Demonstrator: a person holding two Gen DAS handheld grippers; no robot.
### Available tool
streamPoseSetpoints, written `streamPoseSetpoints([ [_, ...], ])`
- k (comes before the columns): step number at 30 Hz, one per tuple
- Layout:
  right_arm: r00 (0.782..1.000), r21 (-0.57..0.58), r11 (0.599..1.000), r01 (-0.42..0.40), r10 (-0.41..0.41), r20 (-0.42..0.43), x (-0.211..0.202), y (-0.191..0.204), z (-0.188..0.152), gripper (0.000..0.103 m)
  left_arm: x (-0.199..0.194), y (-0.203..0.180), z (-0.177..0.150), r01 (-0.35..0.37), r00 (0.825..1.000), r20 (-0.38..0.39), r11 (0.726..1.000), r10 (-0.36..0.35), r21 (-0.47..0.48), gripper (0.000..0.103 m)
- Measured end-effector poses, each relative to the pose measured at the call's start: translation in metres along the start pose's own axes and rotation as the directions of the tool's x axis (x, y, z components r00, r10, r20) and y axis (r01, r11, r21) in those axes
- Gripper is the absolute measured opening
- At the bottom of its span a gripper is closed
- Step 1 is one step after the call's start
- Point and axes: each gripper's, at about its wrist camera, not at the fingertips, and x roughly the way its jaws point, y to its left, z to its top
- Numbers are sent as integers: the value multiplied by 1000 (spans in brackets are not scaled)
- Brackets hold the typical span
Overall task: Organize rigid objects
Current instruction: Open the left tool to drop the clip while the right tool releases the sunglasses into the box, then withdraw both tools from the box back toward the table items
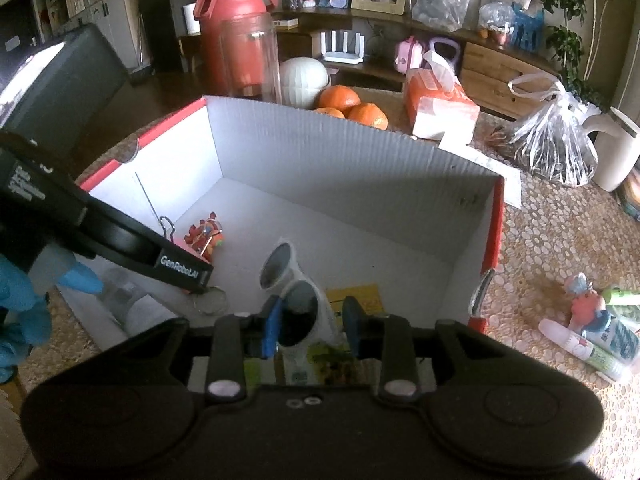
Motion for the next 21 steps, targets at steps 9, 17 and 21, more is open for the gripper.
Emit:
streamPoseSetpoints([
  [9, 999, 21, 1000, -16, 15, 34, -24, -4, -4, 41, -26, 0, -6, 11, 998, 57, 1000, -10, -8, 51],
  [17, 997, 38, 999, -40, 37, 70, -53, -9, -7, 45, -62, -7, -18, 28, 989, 144, 1000, -29, 6, 60],
  [21, 995, 40, 998, -46, 42, 92, -68, -9, -10, 52, -78, -15, -27, 25, 983, 180, 999, -30, 29, 60],
])
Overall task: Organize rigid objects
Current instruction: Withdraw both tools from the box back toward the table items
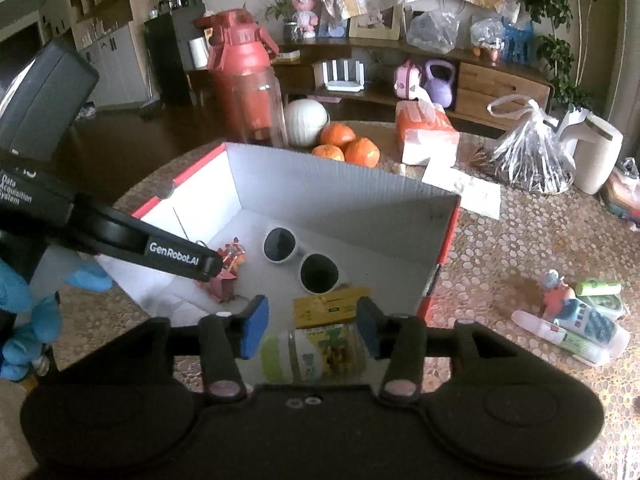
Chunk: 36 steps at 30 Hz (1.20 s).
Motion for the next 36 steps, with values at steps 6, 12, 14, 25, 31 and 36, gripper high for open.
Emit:
streamPoseSetpoints([
  [6, 999, 6, 1000, -21, 21, 32, -25, -3, -4, 59, -26, -13, -8, 17, 998, 52, 999, -18, 27, 60],
  [12, 997, 9, 999, -40, 39, 64, -47, -9, -9, 70, -49, -29, -21, 39, 995, 90, 997, -45, 62, 61],
  [14, 996, 14, 999, -50, 49, 73, -55, -12, -13, 74, -55, -36, -24, 53, 993, 97, 996, -60, 72, 62],
  [25, 989, 54, 996, -65, 57, 137, -98, -45, -40, 90, -77, -71, -39, 92, 984, 139, 987, -110, 129, 69],
  [31, 986, 76, 996, -39, 26, 167, -118, -69, -60, 95, -75, -90, -45, 151, 977, 130, 981, -167, 123, 78],
  [36, 984, 75, 997, 32, -44, 173, -125, -86, -77, 97, -74, -109, -49, 178, 972, 129, 973, -197, 146, 84],
])
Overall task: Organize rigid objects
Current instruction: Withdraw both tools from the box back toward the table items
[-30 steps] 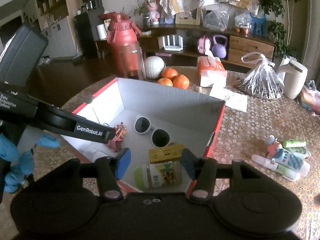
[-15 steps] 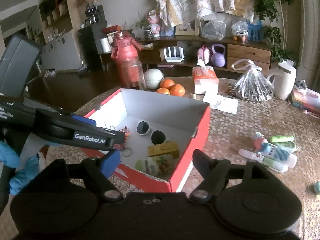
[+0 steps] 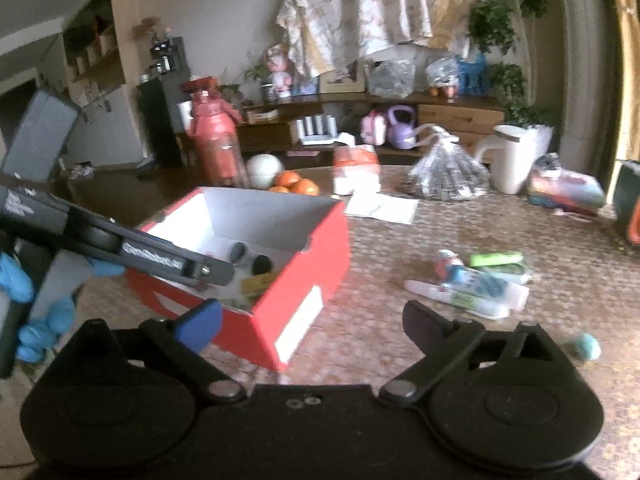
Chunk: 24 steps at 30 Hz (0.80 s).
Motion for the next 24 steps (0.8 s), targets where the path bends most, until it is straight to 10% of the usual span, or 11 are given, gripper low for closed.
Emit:
streamPoseSetpoints([
  [24, 965, 165, 951, 262, -254, -64, -12, -133, -55, 98, 73, -96, 28, 68, 995, -73, 995, -63, 68, 103],
])
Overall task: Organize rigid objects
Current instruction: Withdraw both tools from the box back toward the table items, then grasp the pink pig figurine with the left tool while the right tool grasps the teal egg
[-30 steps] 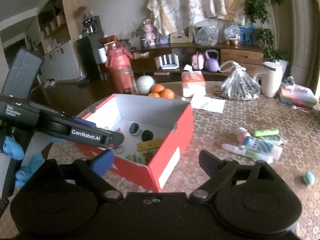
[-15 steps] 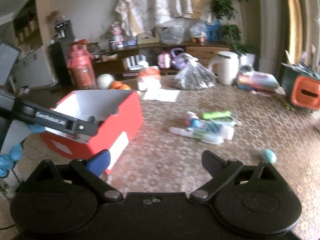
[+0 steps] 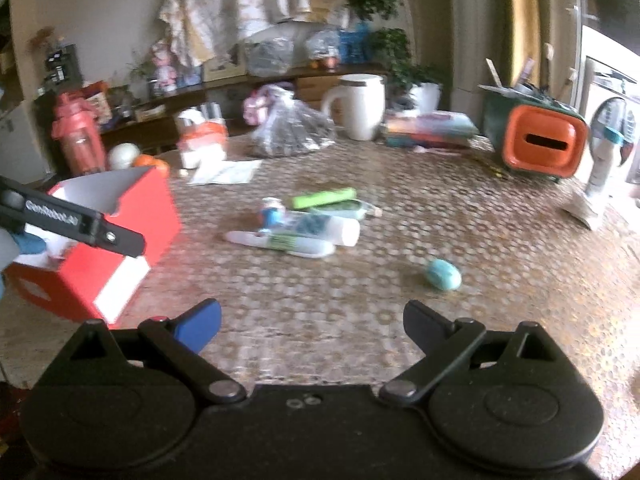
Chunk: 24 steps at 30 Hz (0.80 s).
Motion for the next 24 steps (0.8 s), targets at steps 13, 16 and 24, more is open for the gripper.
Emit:
streamPoseSetpoints([
  [13, 996, 66, 994, 89, -88, -12, 34, -57, 7, 96, 66, -18, 49, -5, 995, -95, 998, -2, -70, 103],
  [16, 996, 76, 993, 93, -92, -18, 43, -66, 9, 95, 79, -19, 59, -20, 993, -118, 995, 9, -95, 103],
  [24, 995, 71, 993, 98, -96, -40, 66, -77, 15, 90, 111, -23, 85, -31, 989, -145, 992, 13, -123, 103],
])
